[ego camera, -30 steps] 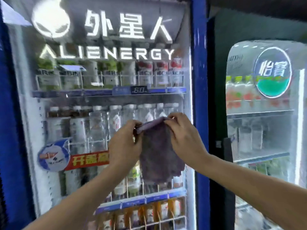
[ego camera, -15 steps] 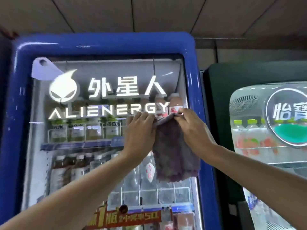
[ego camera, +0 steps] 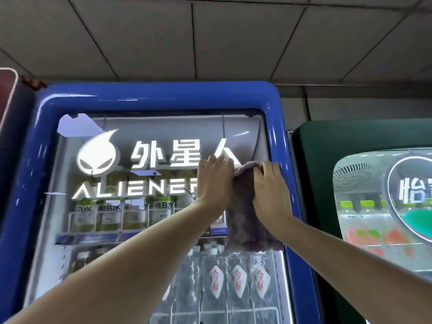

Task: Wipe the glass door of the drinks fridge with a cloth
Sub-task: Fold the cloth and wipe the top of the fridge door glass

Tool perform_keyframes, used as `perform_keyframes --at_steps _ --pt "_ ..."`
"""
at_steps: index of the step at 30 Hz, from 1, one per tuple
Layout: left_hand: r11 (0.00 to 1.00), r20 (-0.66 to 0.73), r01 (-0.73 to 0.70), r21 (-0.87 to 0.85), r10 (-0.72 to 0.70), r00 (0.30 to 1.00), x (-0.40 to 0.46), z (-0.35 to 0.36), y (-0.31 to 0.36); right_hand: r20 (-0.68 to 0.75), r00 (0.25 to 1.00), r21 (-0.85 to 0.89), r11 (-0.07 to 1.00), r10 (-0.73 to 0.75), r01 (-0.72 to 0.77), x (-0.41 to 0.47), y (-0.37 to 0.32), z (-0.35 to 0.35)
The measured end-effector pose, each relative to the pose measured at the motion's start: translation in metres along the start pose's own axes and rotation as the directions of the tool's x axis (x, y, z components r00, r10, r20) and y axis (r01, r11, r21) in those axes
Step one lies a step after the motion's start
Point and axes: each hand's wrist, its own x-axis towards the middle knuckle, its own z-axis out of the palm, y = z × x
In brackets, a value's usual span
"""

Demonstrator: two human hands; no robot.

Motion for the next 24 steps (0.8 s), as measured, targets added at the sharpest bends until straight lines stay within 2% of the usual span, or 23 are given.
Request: perform_keyframes --at_steps 2,6,10,15,20,24 --pt "1.000 0.014 0.017 -0.009 -0.016 1.000 0.001 0.000 -0.002 -0.043 0.998 0.181 0.983 0.035 -0.027 -0.009 -0.005 0.011" --pt "0.993 0.005 0.057 -0.105 -0.056 0.998 -0.001 0.001 -0.010 -0.093 0.995 0.249 0.967 -0.022 0.045 -0.029 -0.009 0.040" --pt "0.981 -0.003 0.059 -0.185 -0.061 0.998 -0.021 0.006 -0.035 -0.137 0.989 0.227 0.970 -0.058 0.088 -0.031 -0.004 0.055" --pt "0.991 0.079 0.059 -0.117 -0.050 0.996 -0.037 0.007 -0.079 -0.146 0.978 0.149 0.974 -0.151 0.173 0.022 0.001 0.048" --pt "0.993 0.109 0.086 -0.082 -0.076 0.991 -0.043 0.006 -0.113 -0.170 0.981 0.104 0.988 -0.098 0.116 0.120 -0.009 0.020" --pt "0.996 0.057 0.061 -0.072 -0.057 0.997 -0.054 0.007 -0.141 -0.161 0.983 0.085 0.991 -0.085 0.100 0.120 -0.014 0.022"
